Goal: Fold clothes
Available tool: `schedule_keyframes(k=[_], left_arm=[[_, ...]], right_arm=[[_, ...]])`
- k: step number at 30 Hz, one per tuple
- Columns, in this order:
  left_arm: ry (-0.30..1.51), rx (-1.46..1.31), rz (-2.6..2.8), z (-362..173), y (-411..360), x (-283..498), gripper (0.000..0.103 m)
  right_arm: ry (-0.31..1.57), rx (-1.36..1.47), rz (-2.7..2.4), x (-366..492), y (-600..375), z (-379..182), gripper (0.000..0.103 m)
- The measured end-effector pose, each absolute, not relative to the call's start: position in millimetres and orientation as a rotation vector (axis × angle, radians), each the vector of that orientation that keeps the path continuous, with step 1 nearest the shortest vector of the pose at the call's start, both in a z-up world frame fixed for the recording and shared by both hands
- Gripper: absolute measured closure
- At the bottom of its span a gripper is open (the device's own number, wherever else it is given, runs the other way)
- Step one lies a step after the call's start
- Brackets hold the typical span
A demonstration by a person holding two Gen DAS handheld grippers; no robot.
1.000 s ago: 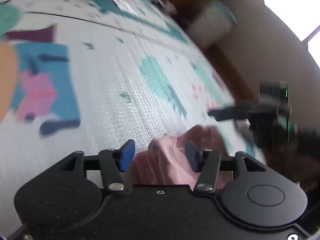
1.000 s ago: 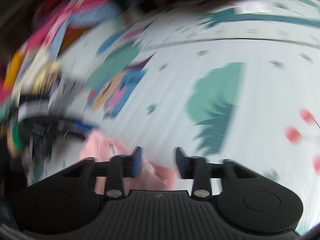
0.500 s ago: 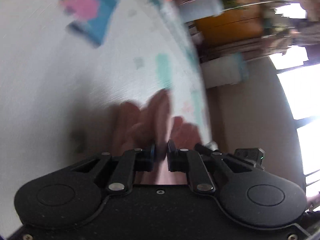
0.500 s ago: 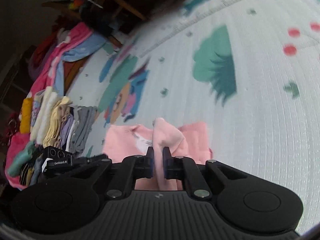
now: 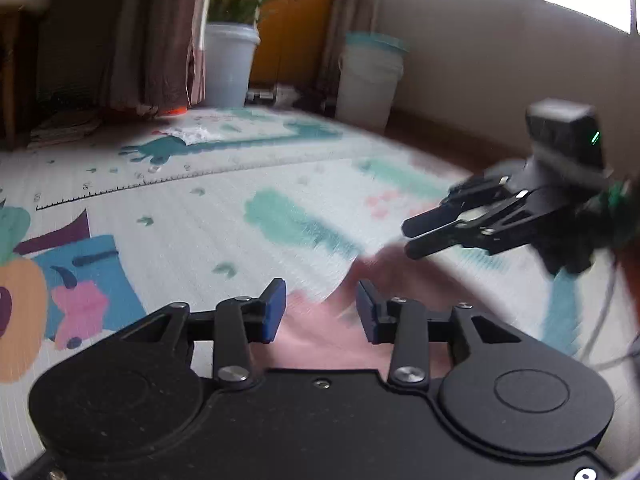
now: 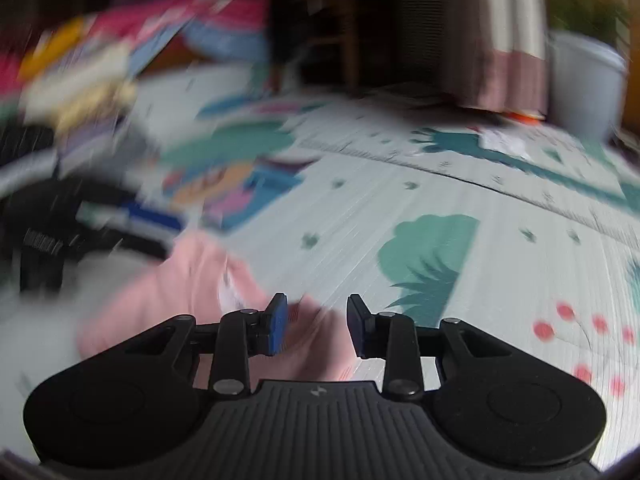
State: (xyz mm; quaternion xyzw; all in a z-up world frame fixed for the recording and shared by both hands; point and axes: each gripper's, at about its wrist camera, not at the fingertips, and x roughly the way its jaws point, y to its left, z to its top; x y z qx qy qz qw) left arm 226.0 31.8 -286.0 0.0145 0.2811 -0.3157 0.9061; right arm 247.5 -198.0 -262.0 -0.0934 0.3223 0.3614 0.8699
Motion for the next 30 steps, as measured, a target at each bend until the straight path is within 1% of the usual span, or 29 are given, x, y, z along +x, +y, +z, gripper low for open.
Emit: schedule_keyframes(k=[2, 4, 6, 8, 10, 12, 13, 15, 16, 17, 19, 21, 23, 25, 30], left_arm=[[0.673, -0.018, -0.621, -311, 37, 239, 0.061], [0.673, -0.103, -0.617, -318, 48, 239, 0.060], [0.674, -0.105, -0.611, -315, 47, 235, 0.060], [0.655, -0.093, -0.616, -305, 48, 232, 0.061], [0.588, -0.117, -0.618, -297, 55, 225, 0.059], [0.648, -0.090, -0.588, -314, 49, 234, 0.058], [0.644, -0.066, -0.588, -319, 46, 234, 0.057], [0.648, -0.054, -0.569, -308, 46, 232, 0.057], [0.628, -0.079, -0.558, -299, 50, 228, 0.056], [0.610, -0.136, -0.536, -291, 58, 223, 0.053], [0.624, -0.273, -0.472, -284, 73, 214, 0.051], [0.691, -0.451, -0.424, -292, 85, 205, 0.050], [0.776, -0.578, -0.403, -305, 86, 196, 0.050], [0.831, -0.636, -0.403, -315, 79, 182, 0.050], [0.865, -0.706, -0.371, -324, 71, 171, 0.049]], right_arm=[[0.759, -0.145, 0.765, 261, -195, -284, 0.068], [0.789, -0.080, 0.767, 271, -200, -295, 0.068], [0.787, -0.036, 0.770, 278, -204, -297, 0.067], [0.801, -0.035, 0.759, 281, -203, -287, 0.069], [0.718, 0.013, 0.737, 272, -210, -273, 0.069], [0.790, 0.024, 0.743, 270, -208, -291, 0.067], [0.818, 0.025, 0.746, 269, -207, -299, 0.067], [0.798, -0.012, 0.747, 267, -204, -294, 0.068], [0.778, 0.018, 0.734, 266, -207, -285, 0.068], [0.758, 0.047, 0.722, 264, -211, -275, 0.068], [0.735, 0.116, 0.670, 258, -222, -261, 0.054], [0.770, 0.230, 0.606, 250, -235, -265, 0.047], [0.839, 0.356, 0.556, 241, -245, -275, 0.047], [0.909, 0.437, 0.523, 229, -250, -289, 0.047], [0.994, 0.463, 0.496, 211, -252, -315, 0.047]])
